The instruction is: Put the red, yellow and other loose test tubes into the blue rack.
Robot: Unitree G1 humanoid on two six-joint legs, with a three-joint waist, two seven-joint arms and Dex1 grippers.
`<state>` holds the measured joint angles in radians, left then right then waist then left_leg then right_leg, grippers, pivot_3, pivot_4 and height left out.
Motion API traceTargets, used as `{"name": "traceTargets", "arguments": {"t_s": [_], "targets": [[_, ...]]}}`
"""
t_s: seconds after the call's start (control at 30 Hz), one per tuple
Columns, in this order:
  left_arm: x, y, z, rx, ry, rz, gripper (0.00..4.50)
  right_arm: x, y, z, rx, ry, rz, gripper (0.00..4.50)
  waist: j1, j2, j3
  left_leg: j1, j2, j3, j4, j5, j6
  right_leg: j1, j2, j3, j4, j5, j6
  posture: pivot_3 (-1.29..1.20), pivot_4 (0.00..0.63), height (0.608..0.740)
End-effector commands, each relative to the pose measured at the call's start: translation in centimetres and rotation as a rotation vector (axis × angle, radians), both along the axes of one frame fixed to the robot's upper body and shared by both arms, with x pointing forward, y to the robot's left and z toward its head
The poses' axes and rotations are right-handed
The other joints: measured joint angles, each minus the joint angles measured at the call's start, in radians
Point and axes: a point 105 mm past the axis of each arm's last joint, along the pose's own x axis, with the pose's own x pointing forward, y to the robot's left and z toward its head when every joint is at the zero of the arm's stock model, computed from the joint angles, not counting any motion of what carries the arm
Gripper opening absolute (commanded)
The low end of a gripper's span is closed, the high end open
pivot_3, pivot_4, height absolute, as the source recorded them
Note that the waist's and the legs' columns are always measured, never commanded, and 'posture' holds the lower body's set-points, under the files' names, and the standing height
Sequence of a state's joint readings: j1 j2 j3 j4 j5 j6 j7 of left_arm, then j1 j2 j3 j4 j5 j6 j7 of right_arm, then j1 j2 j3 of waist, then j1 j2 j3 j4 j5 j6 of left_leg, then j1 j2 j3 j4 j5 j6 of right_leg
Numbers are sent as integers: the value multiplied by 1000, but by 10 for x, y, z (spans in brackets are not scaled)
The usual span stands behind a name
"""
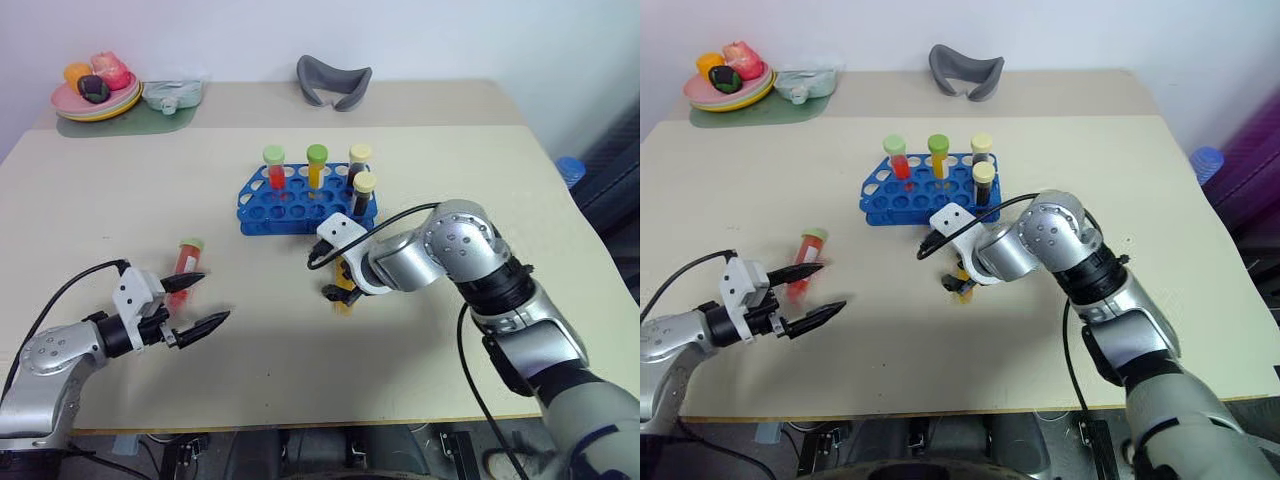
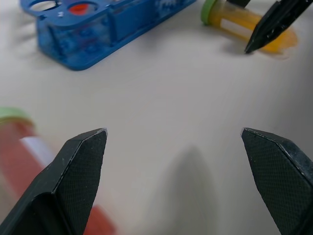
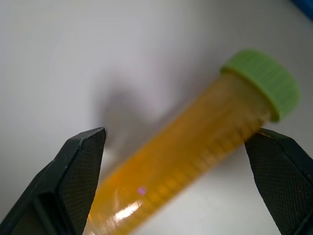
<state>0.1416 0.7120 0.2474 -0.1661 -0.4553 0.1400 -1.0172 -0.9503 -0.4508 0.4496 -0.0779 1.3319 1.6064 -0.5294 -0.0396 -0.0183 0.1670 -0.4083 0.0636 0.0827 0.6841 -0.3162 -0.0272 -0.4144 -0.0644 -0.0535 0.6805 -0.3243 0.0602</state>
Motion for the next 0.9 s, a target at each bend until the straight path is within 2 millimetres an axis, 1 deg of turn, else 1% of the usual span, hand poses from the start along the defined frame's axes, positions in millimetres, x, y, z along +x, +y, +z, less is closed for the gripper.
{"name": "traceTargets", "arguments": {"t_s": [0.03, 0.1, 0.2, 0.27, 0.4, 0.53, 0.7, 0.8, 0.9], "targets": [[2, -9, 10, 2, -46, -23, 4500, -10, -1, 2, 1, 14, 83, 4463, 0, 0, 0, 0, 0, 0, 0, 0, 0, 0, 0, 0, 0, 0, 0, 0, 150, 735], [2, -12, 11, -1, -49, -26, 4500, -16, 2, 4, 18, 28, 134, 4463, -2, 0, 0, 0, 0, 0, 0, 0, 0, 0, 0, 0, 0, 0, 0, 0, 150, 735], [3, -16, 13, -6, -54, -31, 4500, -17, 1, 8, -24, -27, 197, 4463, -2, 0, 0, 0, 0, 0, 0, 0, 0, 0, 0, 0, 0, 0, 0, 0, 150, 735], [4, -20, 15, -10, -59, -36, 4500, -19, 0, 7, -4, -17, 229, 4463, -1, 0, 0, 0, 0, 0, 0, 0, 1, 0, 0, 0, 0, 0, 0, 0, 150, 735], [5, -26, 20, -15, -63, -40, 4500, -12, -6, 5, -36, -71, 290, 4463, 0, 0, 0, 0, 0, 0, 0, 0, 1, 0, 0, 0, 0, 0, 0, 0, 150, 735], [4, -30, 21, -20, -65, -48, 4500, -3, -15, 1, -66, -99, 295, 4463, -1, 0, 0, 0, 0, 0, 0, 0, 1, 0, 0, 0, 0, 0, 0, 0, 150, 735], [5, -36, 23, -29, -69, -63, 4500, 1, -26, 0, -115, -140, 344, 4463, 3, 0, 0, 0, 0, 0, 0, 0, 1, 0, 0, 0, 0, 0, 0, 0, 150, 735], [6, -40, 26, -34, -71, -76, 4500, 2, -35, 0, -107, -123, 323, 4463, 9, 0, 0, 1, 0, 0, 1, 0, 1, 1, 0, 0, 0, 0, 0, 0, 150, 735], [9, -49, 34, -44, -81, -91, 4500, 4, -42, 1, -52, -60, 217, 4463, 21, 0, 0, 1, 0, -1, 1, 0, 0, 1, 0, 0, 0, 0, 0, 0, 150, 735]]}}
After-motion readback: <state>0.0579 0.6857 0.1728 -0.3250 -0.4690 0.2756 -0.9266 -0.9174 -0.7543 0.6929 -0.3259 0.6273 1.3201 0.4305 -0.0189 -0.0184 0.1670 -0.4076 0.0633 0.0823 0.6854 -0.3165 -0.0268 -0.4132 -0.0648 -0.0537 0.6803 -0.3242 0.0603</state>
